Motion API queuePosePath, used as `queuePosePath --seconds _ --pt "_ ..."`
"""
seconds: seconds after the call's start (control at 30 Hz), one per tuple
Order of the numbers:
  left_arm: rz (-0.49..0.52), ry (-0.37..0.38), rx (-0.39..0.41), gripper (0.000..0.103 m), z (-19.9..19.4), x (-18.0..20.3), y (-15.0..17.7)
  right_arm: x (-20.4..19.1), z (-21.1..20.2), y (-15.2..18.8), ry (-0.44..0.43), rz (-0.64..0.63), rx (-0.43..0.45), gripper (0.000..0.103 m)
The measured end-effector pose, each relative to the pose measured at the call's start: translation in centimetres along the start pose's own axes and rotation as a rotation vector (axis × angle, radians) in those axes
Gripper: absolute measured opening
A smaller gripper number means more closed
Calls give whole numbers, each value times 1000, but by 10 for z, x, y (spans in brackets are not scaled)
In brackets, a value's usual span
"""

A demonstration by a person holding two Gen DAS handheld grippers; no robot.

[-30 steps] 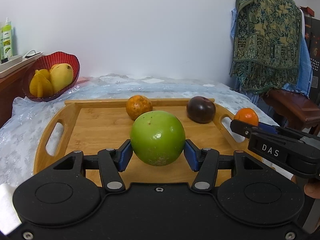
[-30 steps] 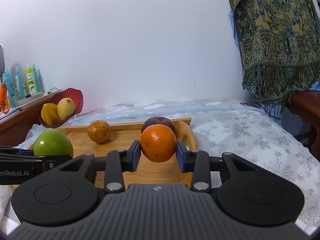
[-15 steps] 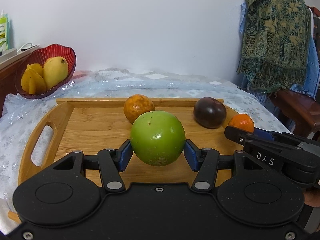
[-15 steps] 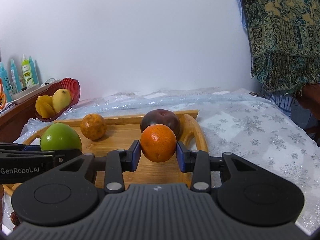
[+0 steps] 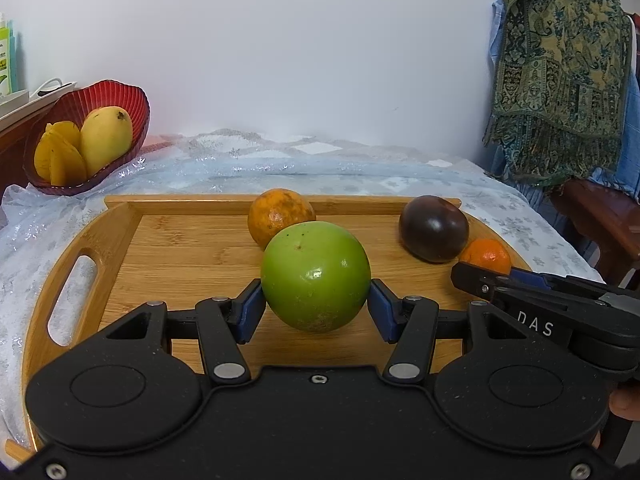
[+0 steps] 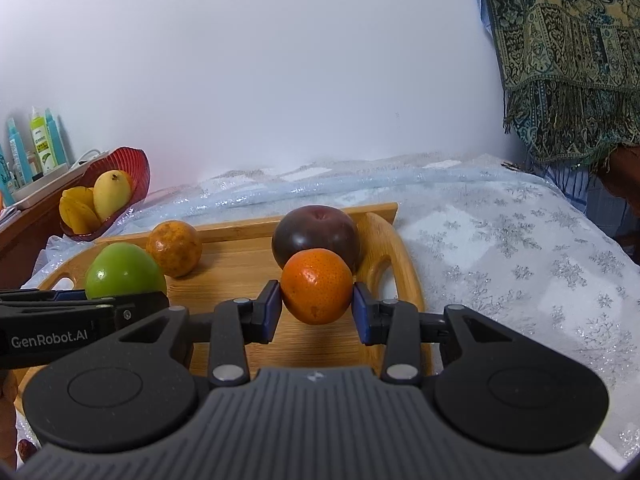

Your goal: Organize fruits

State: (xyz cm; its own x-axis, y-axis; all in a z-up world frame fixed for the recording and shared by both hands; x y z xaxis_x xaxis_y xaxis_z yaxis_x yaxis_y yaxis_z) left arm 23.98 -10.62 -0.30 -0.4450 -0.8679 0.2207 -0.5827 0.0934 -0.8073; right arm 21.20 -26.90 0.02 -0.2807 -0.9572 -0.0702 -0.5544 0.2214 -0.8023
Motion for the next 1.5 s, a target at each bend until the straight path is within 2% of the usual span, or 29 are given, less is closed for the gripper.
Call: queuePosePath --seconds 0.3,1.37,1.5 --pt "-3 1 -8 53 7 -1 0 -1 9 0 -2 18 -20 42" --pt "-30 -14 -34 54 21 -9 3 -9 11 0 29 -41 -23 43" --pt "-25 -16 -36 54 22 -9 3 -9 11 1 30 -46 -21 46"
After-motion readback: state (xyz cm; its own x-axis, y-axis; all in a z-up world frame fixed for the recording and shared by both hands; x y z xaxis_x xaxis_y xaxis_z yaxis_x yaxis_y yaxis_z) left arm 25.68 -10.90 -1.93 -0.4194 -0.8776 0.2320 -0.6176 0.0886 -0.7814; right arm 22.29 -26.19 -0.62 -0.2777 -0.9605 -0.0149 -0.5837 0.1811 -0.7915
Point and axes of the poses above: each gripper's, at about its wrist camera, not at the fingertips, and z roughly the way its jaws point, x to its right, y to its underside, the point moved 6 cm from there along z, roughly the way its jaws point, and after that the axes turned 12 degrees about y, right-handed, at the moved point
